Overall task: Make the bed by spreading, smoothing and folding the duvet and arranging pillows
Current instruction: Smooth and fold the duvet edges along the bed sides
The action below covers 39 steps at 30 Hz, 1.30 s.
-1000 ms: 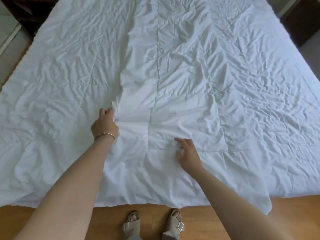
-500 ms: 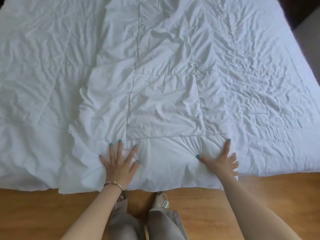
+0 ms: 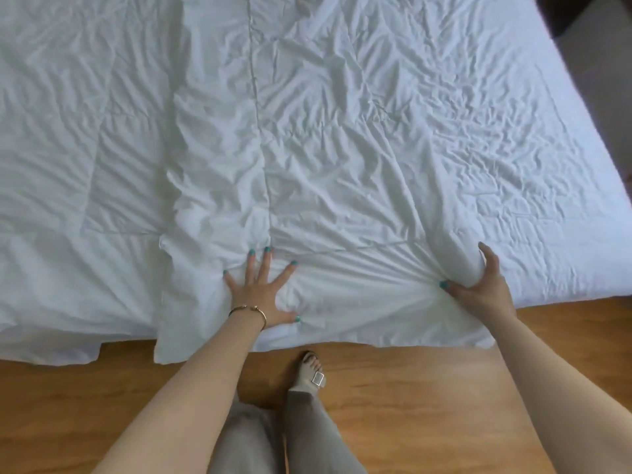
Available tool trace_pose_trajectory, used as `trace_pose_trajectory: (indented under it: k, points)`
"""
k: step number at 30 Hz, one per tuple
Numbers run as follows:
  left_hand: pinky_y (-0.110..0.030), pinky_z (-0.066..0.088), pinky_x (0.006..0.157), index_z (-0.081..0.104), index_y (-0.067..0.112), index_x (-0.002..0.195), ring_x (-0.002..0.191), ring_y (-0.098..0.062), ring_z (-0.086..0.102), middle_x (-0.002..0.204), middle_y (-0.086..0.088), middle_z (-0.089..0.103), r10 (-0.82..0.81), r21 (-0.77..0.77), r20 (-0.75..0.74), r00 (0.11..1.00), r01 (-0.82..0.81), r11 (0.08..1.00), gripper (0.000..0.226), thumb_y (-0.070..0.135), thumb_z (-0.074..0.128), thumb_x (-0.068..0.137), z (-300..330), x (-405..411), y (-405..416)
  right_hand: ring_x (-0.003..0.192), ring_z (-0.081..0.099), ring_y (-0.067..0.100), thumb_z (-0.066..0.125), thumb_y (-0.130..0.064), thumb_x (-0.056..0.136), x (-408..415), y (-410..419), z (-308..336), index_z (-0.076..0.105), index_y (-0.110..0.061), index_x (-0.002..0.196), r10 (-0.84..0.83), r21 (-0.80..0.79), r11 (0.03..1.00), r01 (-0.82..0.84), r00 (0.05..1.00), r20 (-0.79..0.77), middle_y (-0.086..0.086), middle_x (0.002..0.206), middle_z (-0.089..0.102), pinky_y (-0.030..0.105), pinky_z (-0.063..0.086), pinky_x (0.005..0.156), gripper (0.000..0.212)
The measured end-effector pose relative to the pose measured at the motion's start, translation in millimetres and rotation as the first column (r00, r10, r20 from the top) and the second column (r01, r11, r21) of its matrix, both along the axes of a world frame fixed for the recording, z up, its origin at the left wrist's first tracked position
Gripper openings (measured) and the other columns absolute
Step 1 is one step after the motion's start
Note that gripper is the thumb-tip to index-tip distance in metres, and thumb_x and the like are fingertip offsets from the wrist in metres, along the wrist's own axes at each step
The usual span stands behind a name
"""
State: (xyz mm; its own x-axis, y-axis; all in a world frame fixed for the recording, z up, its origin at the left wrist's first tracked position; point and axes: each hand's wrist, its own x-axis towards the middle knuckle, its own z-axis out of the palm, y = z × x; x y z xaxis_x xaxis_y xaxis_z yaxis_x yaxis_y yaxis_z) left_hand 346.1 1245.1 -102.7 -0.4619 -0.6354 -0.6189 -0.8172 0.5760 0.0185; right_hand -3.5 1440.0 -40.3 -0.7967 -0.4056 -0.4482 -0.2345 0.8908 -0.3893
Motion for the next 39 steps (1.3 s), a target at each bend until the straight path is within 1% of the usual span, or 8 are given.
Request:
trace_pose_trajectory:
  k: [9, 13, 17, 20, 23, 28, 34, 39]
  points:
    - [-0.054, 0.008, 0.117, -0.002, 0.047, 0.149, 0.145, -0.019, -0.02, 0.159, 0.004, -0.021, 0.041, -0.05, -0.189, 0.981, -0.051, 0.997, 0.095, 0.082, 0.044, 0.074, 2.1, 47.8, -17.3, 0.143, 0.009, 0.035, 0.063, -0.007, 0.075, 95.1, -54.7, -38.9, 0.008, -0.034, 0.151, 0.248, 0.222, 0.959, -0.176, 0.901, -0.357, 0.01, 0.157, 0.006, 0.058, 0.005, 0.115, 0.098]
    - [-0.054, 0.004, 0.117, 0.027, 0.033, 0.148, 0.147, -0.03, 0.006, 0.16, -0.009, 0.01, 0.368, -0.282, -0.565, 0.739, -0.592, 0.756, 0.082, 0.061, 0.062, 0.079, 0.3, 75.9, -30.4, 0.146, 0.011, 0.033, 0.059, -0.035, 0.088, 151.5, -104.8, -39.1, 0.026, -0.04, 0.148, 0.624, 0.082, 0.776, -0.625, 0.744, -0.239, 0.002, 0.159, 0.018, 0.057, 0.011, 0.116, 0.069]
    - [-0.047, 0.035, 0.102, 0.006, 0.038, 0.148, 0.127, -0.038, 0.042, 0.149, -0.014, 0.029, 0.793, 0.21, -0.524, 0.311, -0.855, 0.474, 0.102, 0.044, 0.076, 0.074, 4.3, 85.8, -58.8, 0.148, -0.001, 0.031, 0.052, -0.062, 0.087, 197.6, -146.4, -42.4, 0.01, -0.05, 0.149, 0.693, 0.074, 0.721, -0.689, 0.712, -0.116, -0.006, 0.162, 0.007, 0.062, 0.006, 0.114, 0.076]
    - [-0.043, 0.046, 0.088, 0.026, 0.035, 0.145, 0.115, -0.037, 0.053, 0.144, -0.008, 0.04, 0.553, 0.1, -0.644, 0.529, -0.658, 0.747, 0.075, 0.023, 0.069, 0.085, 22.3, 86.1, -82.8, 0.147, -0.006, 0.033, 0.05, -0.063, 0.087, 216.8, -159.2, -47.9, 0.004, -0.054, 0.147, 0.669, 0.063, 0.743, -0.666, 0.739, -0.08, -0.007, 0.162, 0.002, 0.064, 0.003, 0.113, 0.076]
    - [-0.046, 0.049, 0.075, 0.038, 0.036, 0.141, 0.105, -0.038, 0.056, 0.135, -0.012, 0.044, 0.333, -0.245, -0.683, 0.65, -0.633, 0.734, 0.064, 0.02, 0.066, 0.086, 43.2, 81.1, -111.0, 0.147, -0.006, 0.032, 0.047, -0.062, 0.09, 228.2, -166.2, -51.2, 0.002, -0.057, 0.145, 0.656, 0.033, 0.753, -0.657, 0.748, -0.099, -0.009, 0.161, 0.001, 0.065, 0.007, 0.112, 0.071]
    - [-0.056, 0.029, 0.105, 0.007, 0.051, 0.146, 0.128, -0.037, 0.033, 0.146, -0.012, 0.025, 0.827, 0.008, -0.095, 0.554, -0.83, 0.557, 0.073, 0.048, 0.055, 0.091, 10.0, 93.0, -102.6, 0.145, -0.024, 0.031, 0.04, -0.063, 0.092, 242.3, -174.0, -57.7, -0.008, -0.057, 0.144, 0.702, 0.231, 0.684, -0.692, 0.711, 0.052, -0.011, 0.159, -0.022, 0.071, 0.003, 0.109, 0.071]
    - [-0.073, -0.003, 0.105, -0.006, 0.047, 0.148, 0.145, -0.033, -0.019, 0.158, -0.002, -0.02, 0.217, -0.302, -0.283, 0.934, -0.302, 0.904, 0.066, 0.064, 0.024, 0.092, -10.4, 82.5, -66.8, 0.143, -0.028, 0.03, 0.03, -0.078, 0.085, 267.3, -191.0, -65.9, -0.014, -0.058, 0.142, 0.805, 0.201, 0.589, -0.783, 0.591, -0.053, -0.013, 0.157, -0.027, 0.073, -0.001, 0.106, 0.075]
    - [-0.074, -0.007, 0.101, -0.029, 0.054, 0.136, 0.138, -0.032, -0.036, 0.15, 0.001, -0.041, 0.329, -0.179, -0.142, 0.934, -0.351, 0.919, 0.075, 0.085, 0.005, 0.077, -25.8, 99.2, -44.4, 0.142, -0.031, 0.03, 0.021, -0.075, 0.088, 277.3, -179.8, -79.1, -0.023, -0.057, 0.14, 0.823, 0.286, 0.555, -0.781, 0.565, -0.052, -0.01, 0.156, -0.029, 0.069, -0.003, 0.108, 0.07]
